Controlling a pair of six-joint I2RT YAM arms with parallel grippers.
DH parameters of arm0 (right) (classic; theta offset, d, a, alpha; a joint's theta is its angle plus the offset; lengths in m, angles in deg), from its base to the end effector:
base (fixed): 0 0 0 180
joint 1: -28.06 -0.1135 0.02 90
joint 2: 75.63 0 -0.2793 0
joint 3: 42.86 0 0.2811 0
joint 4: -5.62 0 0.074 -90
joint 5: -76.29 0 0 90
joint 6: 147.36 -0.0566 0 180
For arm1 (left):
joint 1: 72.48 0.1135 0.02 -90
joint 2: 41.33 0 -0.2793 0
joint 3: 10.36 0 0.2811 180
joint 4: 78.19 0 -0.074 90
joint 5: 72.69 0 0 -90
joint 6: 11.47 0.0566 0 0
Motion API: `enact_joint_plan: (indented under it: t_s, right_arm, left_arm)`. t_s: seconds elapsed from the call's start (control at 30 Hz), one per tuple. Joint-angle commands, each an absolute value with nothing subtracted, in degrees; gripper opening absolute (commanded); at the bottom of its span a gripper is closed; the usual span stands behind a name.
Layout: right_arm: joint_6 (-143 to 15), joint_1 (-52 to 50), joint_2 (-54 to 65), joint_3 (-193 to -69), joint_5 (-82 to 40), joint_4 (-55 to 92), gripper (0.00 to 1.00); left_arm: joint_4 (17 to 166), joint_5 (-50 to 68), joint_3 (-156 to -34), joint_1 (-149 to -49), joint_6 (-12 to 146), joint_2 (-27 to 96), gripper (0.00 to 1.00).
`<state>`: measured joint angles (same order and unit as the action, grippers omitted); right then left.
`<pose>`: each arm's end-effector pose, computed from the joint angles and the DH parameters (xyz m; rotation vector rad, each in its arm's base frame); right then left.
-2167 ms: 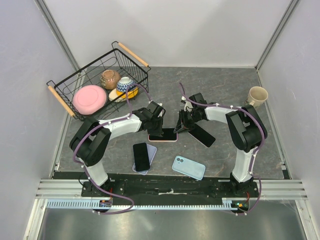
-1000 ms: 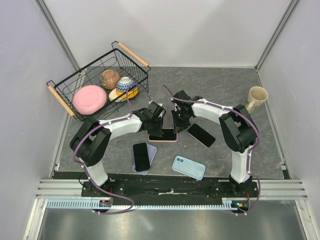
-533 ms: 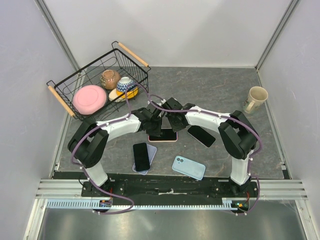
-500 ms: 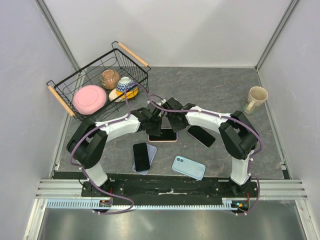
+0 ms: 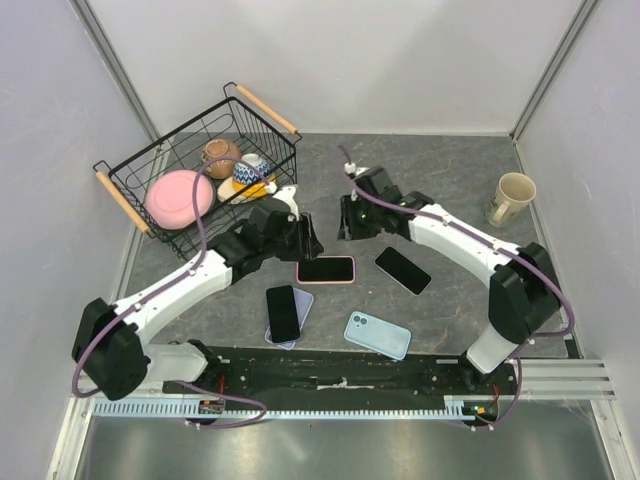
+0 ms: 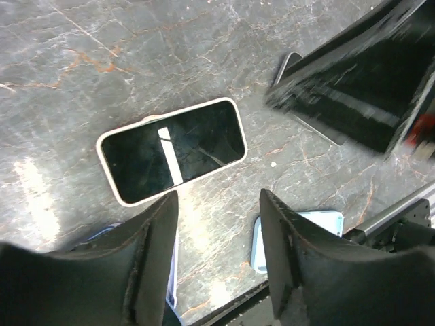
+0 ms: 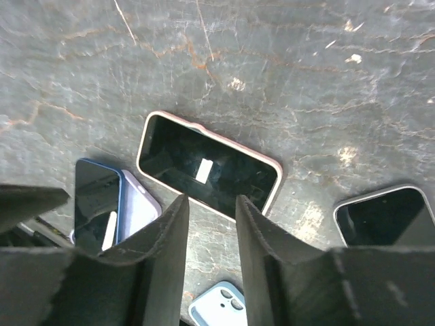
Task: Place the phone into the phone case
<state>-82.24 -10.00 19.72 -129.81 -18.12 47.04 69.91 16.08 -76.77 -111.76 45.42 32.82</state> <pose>0.3188 0.2551 0.2509 -0.3250 2.5033 0.5648 0.2491 -0.2053 0.2610 0.1388 2.3540 -0.6751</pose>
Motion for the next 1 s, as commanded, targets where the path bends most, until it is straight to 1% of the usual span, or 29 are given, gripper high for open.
enact_joint_plan:
  t_s: [0.0,0.03,0.1,0.13,0.2,0.23,0.3,0.33,0.43,0.6,0.7,0.83,0.97]
  right_arm:
    - [-84.7,-4.2,15.2,-126.7,-28.0,43.2,0.43]
    - [-85.0,-1.8,14.2,-126.2,-29.1,43.2,0.43]
    - [-85.0,0.4,13.5,-124.5,-32.0,42.9,0.44]
    - [-84.9,2.3,13.1,-123.9,-33.8,42.8,0.45]
    - [-84.3,3.9,12.8,-122.0,-34.9,42.9,0.46]
    - [-84.2,5.0,12.6,-121.5,-35.8,42.9,0.48]
    - [-83.8,5.7,12.7,-120.0,-36.6,42.9,0.5]
    - [-83.7,6.0,13.0,-119.7,-36.7,42.9,0.52]
    - [-83.6,6.1,14.3,-118.1,-37.3,42.5,0.52]
    - [-83.8,6.0,18.6,-117.0,-39.6,42.4,0.51]
    - [-83.3,5.6,21.9,-116.8,-39.6,42.3,0.5]
    - [-83.1,3.6,25.3,-116.4,-39.8,41.4,0.49]
    - [-84.1,1.4,28.3,-115.9,-40.3,39.7,0.49]
  left_arm:
    - [70.6,13.5,-73.8,-108.0,45.3,27.6,0.66]
    - [71.3,10.3,-72.1,-106.8,44.6,25.9,0.71]
    - [72.7,5.7,-70.2,-102.2,43.9,24.5,0.74]
    - [74.3,0.7,-68.0,-100.5,42.9,23.5,0.74]
    - [76.4,-4.5,-65.7,-95.3,42.0,23.0,0.74]
    - [77.3,-9.2,-63.5,-93.5,40.8,22.8,0.75]
    - [80.7,-13.7,-61.1,-88.7,39.8,23.1,0.74]
    - [81.6,-16.8,-59.1,-87.4,39.0,23.3,0.75]
    - [84.1,-20.5,-56.8,-84.2,38.5,25.5,0.74]
    - [85.2,-20.5,-56.6,-83.8,38.7,31.3,0.73]
    - [84.7,-18.6,-57.6,-84.3,40.4,34.4,0.68]
    - [83.6,-13.8,-61.1,-86.1,41.6,38.6,0.65]
    - [83.4,-11.2,-63.7,-89.8,41.7,43.5,0.6]
